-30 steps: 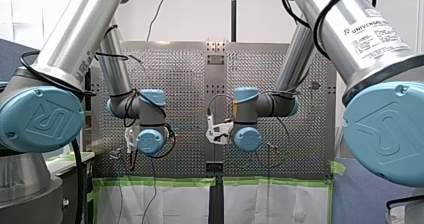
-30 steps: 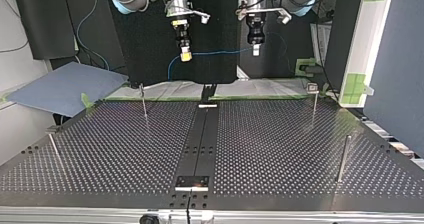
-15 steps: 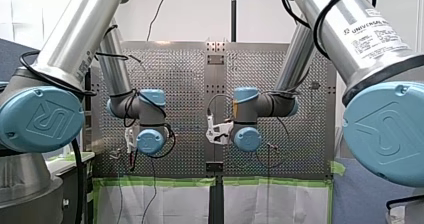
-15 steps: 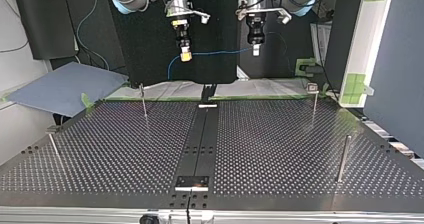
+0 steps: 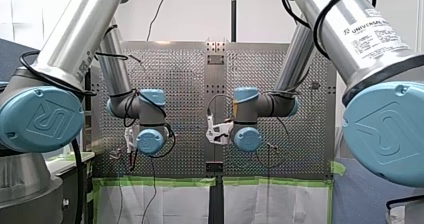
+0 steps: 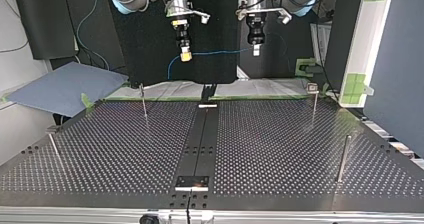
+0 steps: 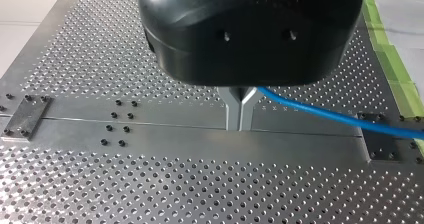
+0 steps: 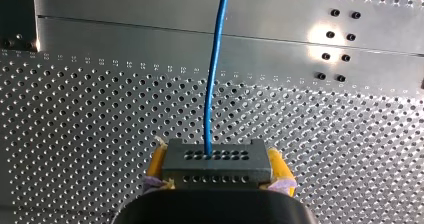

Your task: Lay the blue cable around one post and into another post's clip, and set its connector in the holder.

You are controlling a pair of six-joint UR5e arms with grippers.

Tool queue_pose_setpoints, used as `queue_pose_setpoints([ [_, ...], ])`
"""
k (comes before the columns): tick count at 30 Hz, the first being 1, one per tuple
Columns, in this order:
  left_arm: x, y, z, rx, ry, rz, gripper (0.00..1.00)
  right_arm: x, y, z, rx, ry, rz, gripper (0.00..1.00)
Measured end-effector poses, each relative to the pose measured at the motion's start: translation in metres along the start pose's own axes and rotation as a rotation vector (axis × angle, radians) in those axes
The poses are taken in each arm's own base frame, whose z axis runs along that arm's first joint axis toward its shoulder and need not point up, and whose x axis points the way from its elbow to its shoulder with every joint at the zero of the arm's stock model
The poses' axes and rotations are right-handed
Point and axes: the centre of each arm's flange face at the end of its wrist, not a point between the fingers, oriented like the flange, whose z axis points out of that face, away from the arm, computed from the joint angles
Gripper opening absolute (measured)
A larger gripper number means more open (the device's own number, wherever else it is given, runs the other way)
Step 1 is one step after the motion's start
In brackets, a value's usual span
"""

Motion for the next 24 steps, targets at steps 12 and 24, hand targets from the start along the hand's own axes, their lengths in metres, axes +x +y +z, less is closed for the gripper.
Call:
queue_pose_setpoints([
  [12,0.001,0.001,0.0,0.0,0.002,0.0,0.0,0.0,0.0,0.0,0.001,0.0,0.0,0.0],
  [24,0.013,0.034,-0.012,-0.001,0.016,0.004,0.0,-0.048,-0.027,-0.025,0.075,-0.151,0.012,0.0],
])
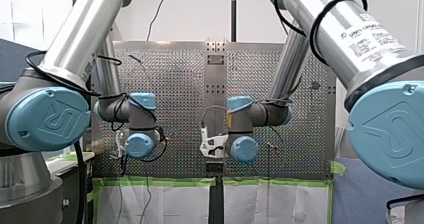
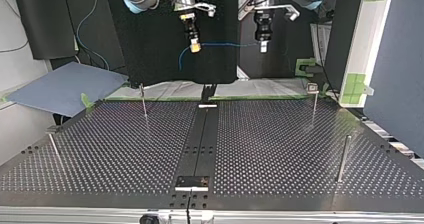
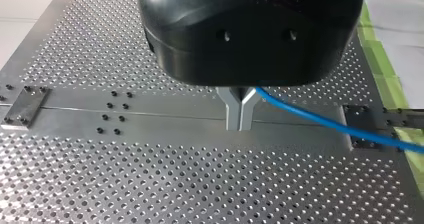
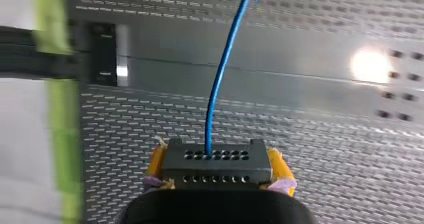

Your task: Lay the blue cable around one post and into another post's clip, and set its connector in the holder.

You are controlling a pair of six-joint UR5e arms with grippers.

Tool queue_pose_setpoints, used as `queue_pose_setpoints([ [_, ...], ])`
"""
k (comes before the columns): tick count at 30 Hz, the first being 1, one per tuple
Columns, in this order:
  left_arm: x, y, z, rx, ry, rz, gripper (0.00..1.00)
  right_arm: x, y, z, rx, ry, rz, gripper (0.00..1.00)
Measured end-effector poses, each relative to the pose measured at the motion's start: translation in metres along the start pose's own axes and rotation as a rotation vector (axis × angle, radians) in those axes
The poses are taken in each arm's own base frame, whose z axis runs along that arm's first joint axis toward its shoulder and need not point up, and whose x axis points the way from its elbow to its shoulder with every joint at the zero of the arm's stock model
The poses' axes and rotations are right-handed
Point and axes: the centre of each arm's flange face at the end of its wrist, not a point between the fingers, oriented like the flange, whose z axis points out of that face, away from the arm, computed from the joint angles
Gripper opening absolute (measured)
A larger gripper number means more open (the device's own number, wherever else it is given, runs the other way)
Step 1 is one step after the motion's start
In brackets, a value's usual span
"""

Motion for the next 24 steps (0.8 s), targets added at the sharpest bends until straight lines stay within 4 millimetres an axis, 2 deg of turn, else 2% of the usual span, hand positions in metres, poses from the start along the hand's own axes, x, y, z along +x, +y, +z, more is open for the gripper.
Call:
queue_pose_setpoints([
  [4,0.005,0.009,-0.014,-0.002,0.025,0.014,0.0,-0.014,0.0,-0.005,0.004,-0.054,-0.012,0.0],
  [12,0.009,0.015,-0.025,-0.003,0.046,0.025,0.0,-0.017,0.0,-0.006,0.005,-0.07,-0.016,0.0],
  [18,0.0,0.007,-0.014,0.016,0.018,-0.015,0.0,-0.017,0.0,-0.003,-0.007,-0.069,-0.018,0.0],
  [24,-0.016,0.001,-0.003,0.022,-0.007,-0.067,0.0,0.007,-0.002,0.004,-0.034,-0.036,-0.003,0.0],
])
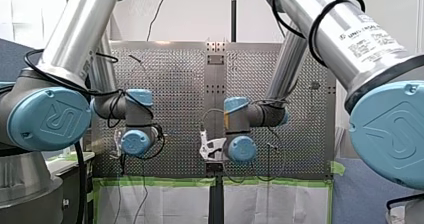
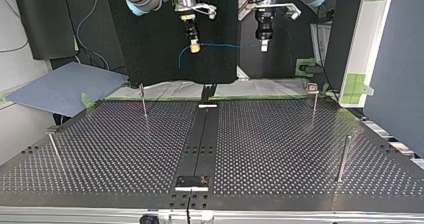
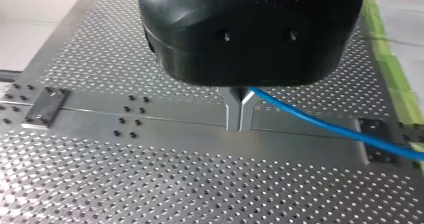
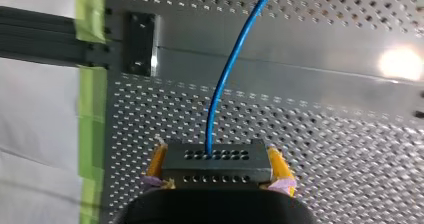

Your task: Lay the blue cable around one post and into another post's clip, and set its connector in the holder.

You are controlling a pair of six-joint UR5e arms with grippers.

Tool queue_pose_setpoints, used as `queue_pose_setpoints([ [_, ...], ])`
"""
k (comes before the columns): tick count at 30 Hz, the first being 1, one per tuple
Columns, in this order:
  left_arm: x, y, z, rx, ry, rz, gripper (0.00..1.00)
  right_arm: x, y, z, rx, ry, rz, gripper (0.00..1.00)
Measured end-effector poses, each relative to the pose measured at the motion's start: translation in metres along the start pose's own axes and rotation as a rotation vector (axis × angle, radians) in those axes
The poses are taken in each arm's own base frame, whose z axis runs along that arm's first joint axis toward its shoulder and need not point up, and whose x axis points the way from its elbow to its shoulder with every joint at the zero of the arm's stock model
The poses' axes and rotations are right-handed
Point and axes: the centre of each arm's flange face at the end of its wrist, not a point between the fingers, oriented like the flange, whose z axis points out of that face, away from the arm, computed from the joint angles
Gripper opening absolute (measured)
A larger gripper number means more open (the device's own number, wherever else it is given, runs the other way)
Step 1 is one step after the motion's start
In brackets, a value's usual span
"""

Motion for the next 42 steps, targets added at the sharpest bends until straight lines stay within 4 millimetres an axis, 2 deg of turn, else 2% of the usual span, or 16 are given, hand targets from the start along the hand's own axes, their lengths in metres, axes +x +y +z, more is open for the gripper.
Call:
queue_pose_setpoints([
  [8,-0.024,0.0,0.013,-0.046,-0.03,-0.041,0.0,0.04,0.004,0.004,0.001,0.032,0.036,0.0],
  [21,-0.083,-0.009,0.051,-0.107,-0.125,-0.097,0.0,0.117,0.018,0.015,-0.015,0.092,0.065,0.0],
  [32,-0.142,-0.012,0.08,-0.167,-0.215,-0.145,0.0,0.198,0.024,0.021,0.003,0.174,0.081,0.0],
  [42,-0.203,-0.001,0.098,-0.278,-0.298,-0.172,0.0,0.28,0.026,0.014,0.039,0.263,0.073,0.0],
])
